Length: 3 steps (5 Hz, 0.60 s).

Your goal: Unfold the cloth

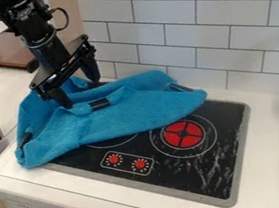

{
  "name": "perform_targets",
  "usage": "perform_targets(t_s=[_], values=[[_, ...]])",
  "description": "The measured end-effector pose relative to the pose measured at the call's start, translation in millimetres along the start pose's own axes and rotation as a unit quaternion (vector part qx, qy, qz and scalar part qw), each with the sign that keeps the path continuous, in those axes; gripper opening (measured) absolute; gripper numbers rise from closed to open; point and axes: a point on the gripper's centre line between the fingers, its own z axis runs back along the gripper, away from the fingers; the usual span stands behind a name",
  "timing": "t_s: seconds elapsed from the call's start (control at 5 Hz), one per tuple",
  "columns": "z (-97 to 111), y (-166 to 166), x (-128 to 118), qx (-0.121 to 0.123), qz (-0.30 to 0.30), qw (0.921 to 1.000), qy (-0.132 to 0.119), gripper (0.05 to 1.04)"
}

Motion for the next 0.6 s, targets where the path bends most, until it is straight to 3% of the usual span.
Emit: perform_targets(t_s=[0.2,0.4,0.6], values=[[-8.1,6.3,-5.8,0.009,0.007,0.9999,0.011,0.999],[-15.0,13.6,-7.1,0.005,0.042,0.9991,-0.006,0.999],[-14.4,18.4,1.9,0.018,0.056,0.9977,-0.034,0.999]])
